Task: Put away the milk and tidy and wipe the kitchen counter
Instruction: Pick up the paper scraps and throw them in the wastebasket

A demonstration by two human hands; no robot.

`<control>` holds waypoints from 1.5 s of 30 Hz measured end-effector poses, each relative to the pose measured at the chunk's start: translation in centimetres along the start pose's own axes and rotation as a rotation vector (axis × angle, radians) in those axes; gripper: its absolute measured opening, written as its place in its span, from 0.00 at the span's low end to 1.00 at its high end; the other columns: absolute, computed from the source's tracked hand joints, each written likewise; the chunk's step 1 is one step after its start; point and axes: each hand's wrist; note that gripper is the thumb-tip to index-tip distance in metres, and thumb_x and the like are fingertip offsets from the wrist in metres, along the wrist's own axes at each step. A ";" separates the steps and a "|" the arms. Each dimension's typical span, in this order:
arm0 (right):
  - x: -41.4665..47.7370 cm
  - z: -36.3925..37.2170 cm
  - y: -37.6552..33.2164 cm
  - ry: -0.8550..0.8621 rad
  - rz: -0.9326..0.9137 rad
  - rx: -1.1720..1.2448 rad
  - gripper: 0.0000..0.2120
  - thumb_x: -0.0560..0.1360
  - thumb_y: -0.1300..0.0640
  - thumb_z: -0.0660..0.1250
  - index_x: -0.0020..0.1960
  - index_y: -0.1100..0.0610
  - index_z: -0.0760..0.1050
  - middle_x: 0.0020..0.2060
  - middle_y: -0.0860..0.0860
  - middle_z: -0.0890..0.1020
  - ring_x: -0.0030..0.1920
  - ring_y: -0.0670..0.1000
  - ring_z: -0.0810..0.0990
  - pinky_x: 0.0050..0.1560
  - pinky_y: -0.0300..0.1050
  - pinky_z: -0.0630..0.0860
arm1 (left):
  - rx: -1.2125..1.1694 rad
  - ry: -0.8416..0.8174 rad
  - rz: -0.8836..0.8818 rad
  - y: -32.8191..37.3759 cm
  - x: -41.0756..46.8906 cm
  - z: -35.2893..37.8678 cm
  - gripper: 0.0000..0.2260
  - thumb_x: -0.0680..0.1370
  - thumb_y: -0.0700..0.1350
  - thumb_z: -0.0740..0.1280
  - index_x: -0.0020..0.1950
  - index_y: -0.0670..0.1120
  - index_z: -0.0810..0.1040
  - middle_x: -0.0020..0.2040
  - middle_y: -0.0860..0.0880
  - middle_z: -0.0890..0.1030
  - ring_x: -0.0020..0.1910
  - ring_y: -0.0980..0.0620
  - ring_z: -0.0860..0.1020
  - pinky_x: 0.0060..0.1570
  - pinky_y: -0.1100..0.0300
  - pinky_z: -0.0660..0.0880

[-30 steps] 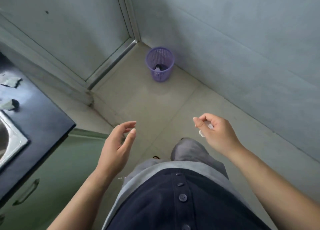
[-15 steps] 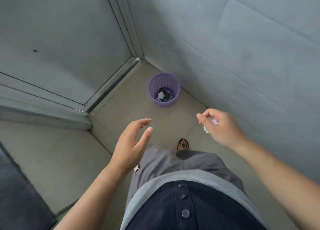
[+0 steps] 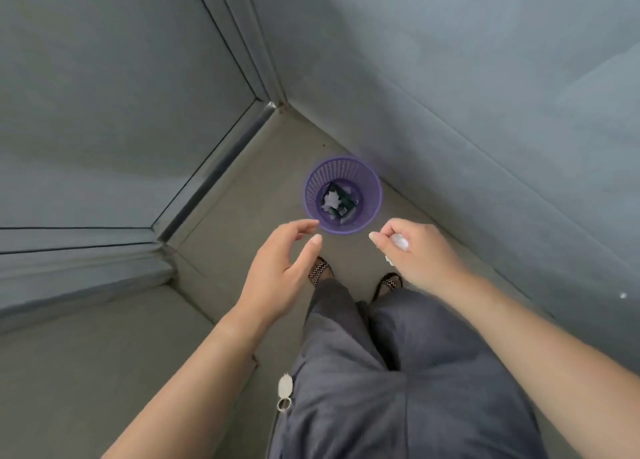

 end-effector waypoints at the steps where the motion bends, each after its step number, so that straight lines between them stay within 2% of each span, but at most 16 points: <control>1: 2.4 0.6 0.5 -0.002 -0.013 -0.018 0.15 0.74 0.42 0.62 0.35 0.50 0.71 0.28 0.46 0.78 0.31 0.41 0.74 0.31 0.34 0.67 | 0.009 0.008 -0.006 -1.0 2.4 0.5 0.12 0.78 0.51 0.61 0.59 0.52 0.76 0.55 0.58 0.78 0.55 0.67 0.73 0.52 0.76 0.65; 4: 9.5 2.9 3.0 -0.030 -0.036 -0.063 0.15 0.74 0.42 0.62 0.37 0.51 0.72 0.31 0.48 0.80 0.35 0.46 0.76 0.37 0.44 0.72 | 0.031 0.033 -0.067 -5.2 9.4 2.8 0.12 0.78 0.52 0.60 0.59 0.52 0.75 0.54 0.57 0.77 0.53 0.65 0.73 0.48 0.78 0.64; 7: 15.9 5.5 6.4 -0.079 -0.075 -0.122 0.13 0.75 0.44 0.62 0.39 0.52 0.73 0.36 0.50 0.81 0.39 0.52 0.77 0.39 0.48 0.74 | 0.040 0.037 -0.181 -10.7 15.7 6.2 0.12 0.78 0.52 0.60 0.59 0.51 0.76 0.55 0.54 0.78 0.53 0.56 0.75 0.52 0.64 0.69; 9: 20.0 7.6 9.2 -0.085 -0.112 -0.142 0.11 0.75 0.46 0.63 0.41 0.53 0.73 0.36 0.49 0.81 0.39 0.52 0.77 0.37 0.47 0.72 | 0.047 0.034 -0.251 -15.0 19.6 8.9 0.13 0.78 0.51 0.61 0.60 0.49 0.76 0.56 0.49 0.79 0.54 0.51 0.76 0.53 0.61 0.70; 13: 27.1 12.8 15.7 -0.095 -0.138 -0.152 0.05 0.75 0.52 0.66 0.43 0.53 0.72 0.41 0.47 0.76 0.41 0.47 0.73 0.33 0.40 0.61 | 0.172 0.093 -0.297 -24.5 25.6 13.3 0.18 0.78 0.50 0.61 0.68 0.49 0.69 0.64 0.43 0.72 0.59 0.45 0.73 0.53 0.62 0.66; 16: 31.7 17.0 20.2 -0.163 -0.131 -0.141 0.04 0.75 0.54 0.66 0.46 0.53 0.71 0.47 0.50 0.76 0.45 0.47 0.73 0.39 0.38 0.64 | 0.140 0.125 -0.333 -30.6 28.1 16.1 0.23 0.79 0.50 0.61 0.73 0.52 0.61 0.67 0.40 0.68 0.64 0.45 0.70 0.57 0.63 0.63; 18: 34.3 19.4 22.5 -0.198 -0.145 -0.153 0.07 0.74 0.57 0.66 0.51 0.57 0.73 0.52 0.54 0.77 0.49 0.51 0.75 0.44 0.40 0.67 | 0.107 0.132 -0.298 -33.4 29.2 17.7 0.23 0.79 0.49 0.60 0.74 0.51 0.60 0.66 0.39 0.69 0.62 0.43 0.72 0.60 0.58 0.68; 20: 36.9 21.5 24.5 -0.213 -0.160 -0.178 0.10 0.74 0.59 0.66 0.55 0.59 0.73 0.54 0.57 0.77 0.52 0.54 0.76 0.46 0.43 0.70 | 0.107 0.163 -0.186 -35.3 29.8 18.9 0.22 0.80 0.47 0.59 0.74 0.48 0.61 0.65 0.42 0.73 0.60 0.45 0.74 0.58 0.54 0.72; 25: 41.8 25.4 27.6 -0.195 -0.104 -0.226 0.16 0.73 0.58 0.67 0.60 0.59 0.71 0.59 0.56 0.77 0.58 0.56 0.74 0.56 0.45 0.70 | 0.118 0.319 -0.018 -38.1 30.2 20.3 0.19 0.81 0.49 0.57 0.72 0.48 0.64 0.63 0.45 0.75 0.56 0.52 0.74 0.51 0.62 0.72; 28: 43.1 26.0 28.9 -0.240 -0.051 -0.273 0.21 0.74 0.57 0.66 0.65 0.61 0.68 0.64 0.58 0.73 0.63 0.58 0.71 0.61 0.47 0.68 | 0.139 0.317 0.004 -38.4 30.1 20.8 0.20 0.81 0.48 0.56 0.73 0.47 0.62 0.62 0.44 0.75 0.57 0.51 0.74 0.54 0.59 0.72; 31: 42.6 24.9 29.0 -0.260 -0.006 -0.300 0.22 0.75 0.55 0.65 0.66 0.62 0.67 0.64 0.60 0.72 0.63 0.59 0.71 0.60 0.48 0.69 | 0.102 0.279 -0.014 -37.5 30.2 20.4 0.19 0.81 0.49 0.56 0.72 0.49 0.62 0.63 0.45 0.75 0.57 0.51 0.75 0.56 0.55 0.74; 33: 41.1 23.3 28.2 -0.230 -0.016 -0.301 0.21 0.76 0.54 0.64 0.66 0.62 0.67 0.63 0.61 0.73 0.62 0.60 0.72 0.59 0.48 0.69 | 0.118 0.206 -0.089 -36.5 30.1 19.4 0.20 0.81 0.51 0.56 0.73 0.50 0.61 0.63 0.45 0.75 0.57 0.49 0.75 0.56 0.50 0.75; 35: 39.0 21.3 26.7 -0.206 -0.030 -0.281 0.20 0.76 0.53 0.63 0.65 0.60 0.69 0.62 0.60 0.74 0.61 0.60 0.73 0.57 0.45 0.69 | 0.180 0.149 -0.193 -34.8 29.5 18.0 0.23 0.81 0.52 0.57 0.74 0.50 0.59 0.65 0.42 0.72 0.60 0.46 0.73 0.59 0.51 0.72; 39: 33.0 16.3 21.3 -0.149 -0.014 -0.197 0.15 0.77 0.52 0.62 0.61 0.57 0.73 0.58 0.56 0.79 0.57 0.57 0.76 0.50 0.41 0.67 | 0.213 0.149 -0.191 -27.9 26.7 14.1 0.24 0.79 0.52 0.60 0.74 0.48 0.60 0.66 0.44 0.70 0.62 0.48 0.72 0.57 0.58 0.68; 42: 27.2 11.9 15.7 -0.110 -0.030 -0.131 0.13 0.76 0.49 0.62 0.57 0.55 0.75 0.55 0.53 0.81 0.53 0.54 0.78 0.47 0.40 0.69 | 0.221 0.113 -0.151 -21.0 23.5 10.1 0.23 0.78 0.54 0.60 0.72 0.49 0.64 0.65 0.46 0.72 0.62 0.49 0.72 0.56 0.59 0.68; 45: 20.5 7.2 9.3 -0.140 -0.071 -0.116 0.17 0.77 0.45 0.59 0.60 0.53 0.73 0.57 0.49 0.78 0.52 0.46 0.75 0.48 0.38 0.66 | 0.256 0.108 -0.086 -13.5 19.1 5.7 0.21 0.78 0.55 0.60 0.69 0.48 0.68 0.63 0.47 0.75 0.61 0.50 0.72 0.55 0.60 0.68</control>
Point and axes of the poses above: each hand's wrist, its own x-axis towards the middle knuckle, its own z-axis out of the palm, y = z × x
